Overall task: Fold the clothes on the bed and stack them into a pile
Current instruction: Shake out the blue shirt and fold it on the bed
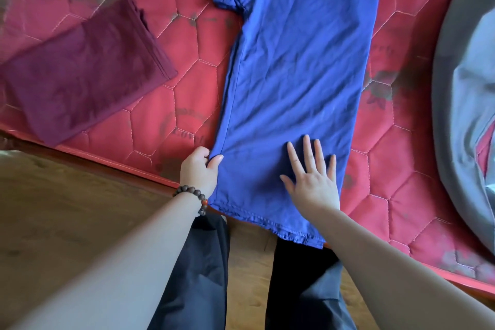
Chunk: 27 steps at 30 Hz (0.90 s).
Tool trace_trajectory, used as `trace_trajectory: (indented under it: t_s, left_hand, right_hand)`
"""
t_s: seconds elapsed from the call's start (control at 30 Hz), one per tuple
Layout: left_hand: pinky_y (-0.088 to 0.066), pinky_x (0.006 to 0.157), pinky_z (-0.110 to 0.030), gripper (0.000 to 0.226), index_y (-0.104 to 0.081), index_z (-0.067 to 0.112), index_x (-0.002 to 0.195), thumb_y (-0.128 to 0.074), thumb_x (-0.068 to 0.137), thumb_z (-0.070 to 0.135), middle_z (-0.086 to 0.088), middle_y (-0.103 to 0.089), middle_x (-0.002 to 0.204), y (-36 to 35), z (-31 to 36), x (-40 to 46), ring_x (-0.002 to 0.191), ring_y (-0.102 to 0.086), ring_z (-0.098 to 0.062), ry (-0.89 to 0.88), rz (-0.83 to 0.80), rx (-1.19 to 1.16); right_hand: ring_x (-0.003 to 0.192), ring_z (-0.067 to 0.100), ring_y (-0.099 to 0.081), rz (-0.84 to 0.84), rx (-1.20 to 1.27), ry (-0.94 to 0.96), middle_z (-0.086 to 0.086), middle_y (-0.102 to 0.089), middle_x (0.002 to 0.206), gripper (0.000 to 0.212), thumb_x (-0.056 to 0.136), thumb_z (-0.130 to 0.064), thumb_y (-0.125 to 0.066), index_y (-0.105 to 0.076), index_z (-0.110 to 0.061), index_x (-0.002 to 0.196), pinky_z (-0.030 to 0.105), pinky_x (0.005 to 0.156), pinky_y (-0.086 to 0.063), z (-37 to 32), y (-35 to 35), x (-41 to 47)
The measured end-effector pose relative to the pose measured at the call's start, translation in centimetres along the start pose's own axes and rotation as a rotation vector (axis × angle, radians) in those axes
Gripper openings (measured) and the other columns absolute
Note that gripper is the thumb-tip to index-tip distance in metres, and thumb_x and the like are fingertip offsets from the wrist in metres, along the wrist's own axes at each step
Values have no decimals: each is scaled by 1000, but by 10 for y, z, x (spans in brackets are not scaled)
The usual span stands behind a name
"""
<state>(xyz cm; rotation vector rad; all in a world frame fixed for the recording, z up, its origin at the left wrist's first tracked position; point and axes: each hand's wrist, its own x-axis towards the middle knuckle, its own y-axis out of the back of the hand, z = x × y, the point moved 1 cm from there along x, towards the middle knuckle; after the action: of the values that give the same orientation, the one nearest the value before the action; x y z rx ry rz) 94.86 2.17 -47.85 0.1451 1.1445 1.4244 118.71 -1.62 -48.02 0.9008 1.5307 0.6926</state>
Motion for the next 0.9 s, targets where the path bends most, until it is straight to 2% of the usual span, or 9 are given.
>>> trace_trajectory:
  t_s: [0.07,0.17,0.27,0.37,0.43,0.5,0.63,0.77,0.9]
  left_hand:
    - [-26,49,-28,34,-47,-6,77,-62,93,20,-7,-41,58,2,-1,3,57,-33,-22,39,-40,-52]
    - [-31,51,-27,27,-55,-2,84,-58,95,22,-10,-52,67,6,-3,6,59,-42,-21,72,-92,-105]
    - [-30,50,-30,30,-57,0,80,-57,95,26,-2,-47,59,11,-3,10,55,-40,-19,69,-150,-67]
    - [-32,51,-29,36,-55,6,69,-62,89,34,5,-44,52,14,8,18,52,-42,-15,0,-57,2]
    - [-35,55,-27,27,-55,16,71,-66,86,37,8,-50,56,12,21,26,58,-48,-12,-57,43,-19]
    - [-37,61,-27,23,-55,20,76,-68,86,36,11,-50,57,8,36,39,62,-50,-17,-114,90,-35]
    - [-34,62,-30,21,-59,9,84,-63,91,29,9,-48,60,-2,60,72,67,-50,-25,-172,138,-40]
    - [-20,58,-27,27,-47,8,70,-57,93,18,2,-41,56,-2,54,84,62,-40,-26,-116,219,-122]
    - [-24,56,-27,24,-54,11,72,-60,90,24,6,-46,53,1,56,83,59,-45,-24,-113,198,-102]
  right_hand:
    - [149,26,9,18,1,-1,3,10,162,73,96,-51,-42,1,-34,153,54,119,2,0,-1,-1]
    - [149,25,9,14,0,-8,4,11,162,74,96,-53,-42,1,-34,153,54,119,3,-1,-1,-1]
    - [149,24,14,7,-11,-23,4,16,161,75,96,-54,-40,3,-33,153,56,118,6,-4,2,-2]
    - [149,25,12,70,17,26,5,10,162,73,96,-50,-44,-6,-28,155,58,117,5,-20,9,-3]
    - [149,25,12,86,20,81,4,5,163,71,97,-48,-44,-8,-28,155,58,117,3,-36,9,1]
    - [147,23,17,79,5,130,3,8,163,70,98,-47,-40,-4,-28,155,58,117,4,-53,6,9]
    - [149,25,11,101,19,205,1,6,163,67,99,-44,-39,-5,-28,155,57,118,2,-77,4,37]
    - [149,25,9,75,27,202,3,7,163,67,99,-43,-40,-6,-28,155,54,119,3,-70,3,51]
    - [150,25,3,84,39,221,5,0,163,65,98,-43,-43,-15,-26,155,56,119,-3,-64,7,48]
